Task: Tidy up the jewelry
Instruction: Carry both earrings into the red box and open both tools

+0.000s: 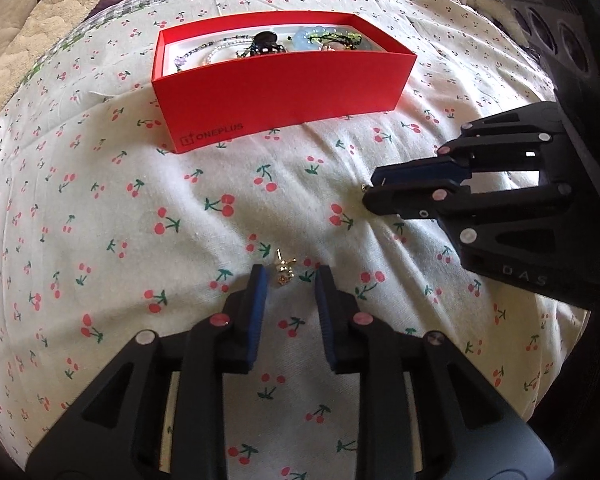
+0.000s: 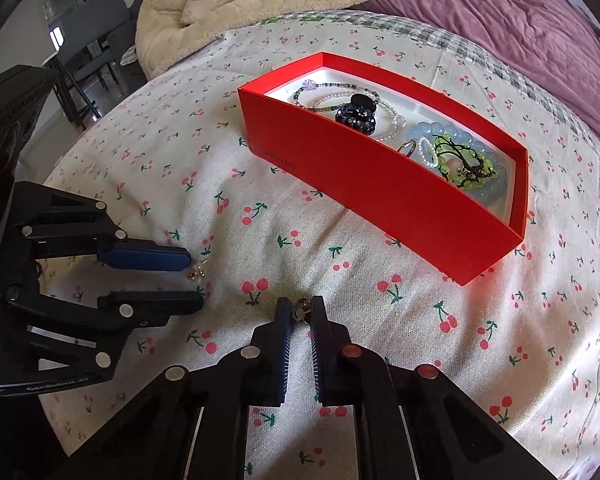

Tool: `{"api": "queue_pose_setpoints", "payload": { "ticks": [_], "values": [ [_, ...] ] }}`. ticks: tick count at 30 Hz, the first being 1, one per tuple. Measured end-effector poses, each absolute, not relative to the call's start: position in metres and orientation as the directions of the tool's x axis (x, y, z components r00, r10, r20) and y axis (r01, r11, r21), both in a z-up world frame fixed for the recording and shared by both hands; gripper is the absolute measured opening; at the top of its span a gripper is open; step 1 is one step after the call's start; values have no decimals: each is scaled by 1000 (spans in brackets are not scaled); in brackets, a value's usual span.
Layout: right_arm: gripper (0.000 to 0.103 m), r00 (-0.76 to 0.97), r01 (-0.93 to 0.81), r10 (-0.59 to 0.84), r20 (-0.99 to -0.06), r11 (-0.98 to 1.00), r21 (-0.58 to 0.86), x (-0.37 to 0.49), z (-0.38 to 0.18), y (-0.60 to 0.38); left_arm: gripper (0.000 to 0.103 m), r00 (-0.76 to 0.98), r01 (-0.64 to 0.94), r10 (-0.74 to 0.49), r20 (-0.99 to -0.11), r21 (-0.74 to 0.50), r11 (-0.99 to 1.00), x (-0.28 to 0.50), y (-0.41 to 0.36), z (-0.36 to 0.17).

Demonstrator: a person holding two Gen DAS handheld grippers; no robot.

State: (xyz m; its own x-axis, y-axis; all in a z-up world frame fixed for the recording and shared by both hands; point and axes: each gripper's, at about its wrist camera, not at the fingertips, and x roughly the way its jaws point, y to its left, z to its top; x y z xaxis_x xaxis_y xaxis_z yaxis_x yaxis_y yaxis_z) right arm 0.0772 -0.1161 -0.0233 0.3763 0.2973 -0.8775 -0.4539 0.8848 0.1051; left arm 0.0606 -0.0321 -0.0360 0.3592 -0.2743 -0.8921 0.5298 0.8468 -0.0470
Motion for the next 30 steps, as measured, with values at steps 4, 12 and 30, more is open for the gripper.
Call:
{"api": "queue_pose_setpoints", "payload": {
  "ticks": [4,12,30],
  "values": [
    [9,381,-450,302,-874,886,110,74,-18,-120,25,371,518,-265,-890,-38,854,63,-38,-38],
    [9,400,-438,307,-863,892,114,73,-9,-130,7,369,505,-263,-891,-46,862,64,-37,-34],
    [9,499,-380,328,-802,915,138,90,39,-149,7,473,436,-311,-824,-88,896,95,-26,26]
  ]
}}
